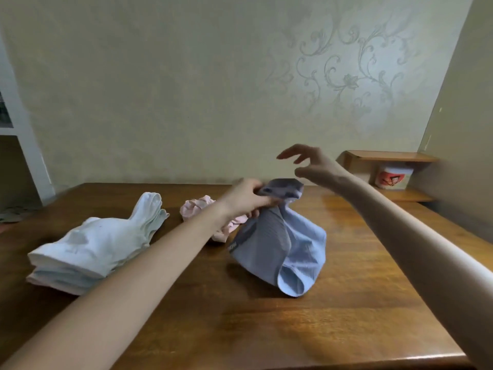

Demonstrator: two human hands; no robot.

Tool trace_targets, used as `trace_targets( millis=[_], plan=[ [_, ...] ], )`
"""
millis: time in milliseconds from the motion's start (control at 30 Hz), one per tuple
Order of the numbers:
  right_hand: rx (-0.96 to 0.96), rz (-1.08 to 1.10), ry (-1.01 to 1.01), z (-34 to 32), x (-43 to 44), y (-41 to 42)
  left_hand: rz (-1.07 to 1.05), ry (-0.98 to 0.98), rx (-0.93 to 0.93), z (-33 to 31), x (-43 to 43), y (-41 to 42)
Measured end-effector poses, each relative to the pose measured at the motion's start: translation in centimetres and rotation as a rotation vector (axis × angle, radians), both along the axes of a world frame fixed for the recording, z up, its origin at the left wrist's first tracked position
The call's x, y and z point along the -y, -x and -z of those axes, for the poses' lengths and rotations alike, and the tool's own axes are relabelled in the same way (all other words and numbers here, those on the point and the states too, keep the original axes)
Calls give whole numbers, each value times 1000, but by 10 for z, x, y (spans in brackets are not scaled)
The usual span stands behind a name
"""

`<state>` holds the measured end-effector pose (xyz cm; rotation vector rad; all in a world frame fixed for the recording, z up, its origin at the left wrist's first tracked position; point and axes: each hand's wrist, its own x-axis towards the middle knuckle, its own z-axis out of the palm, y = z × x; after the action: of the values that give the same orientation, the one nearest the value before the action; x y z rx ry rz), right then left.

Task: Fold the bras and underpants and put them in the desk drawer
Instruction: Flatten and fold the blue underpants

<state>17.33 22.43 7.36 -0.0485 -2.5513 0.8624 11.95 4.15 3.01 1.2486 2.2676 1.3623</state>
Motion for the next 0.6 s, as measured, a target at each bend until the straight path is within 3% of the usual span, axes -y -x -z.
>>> trace_targets(
  millis=[100,233,333,433,500,600],
  plan=[
    [100,-314,54,4,24,-3,20,-108,143,-16,3,4],
    [85,-330,71,0,29,5,63,-115,202,-24,14,9],
    [-51,-275,16,-13,10,2,210,184,184,-19,36,18],
    [-190,-163,123,-23,-10,-6,235,525,89,-8,58,30],
    [-139,-101,139,-23,-21,-13,163,507,29,-3,63,36],
    [161,-195,94,-16,-14,-17,45,285,-9,-6,57,35]
  ],
)
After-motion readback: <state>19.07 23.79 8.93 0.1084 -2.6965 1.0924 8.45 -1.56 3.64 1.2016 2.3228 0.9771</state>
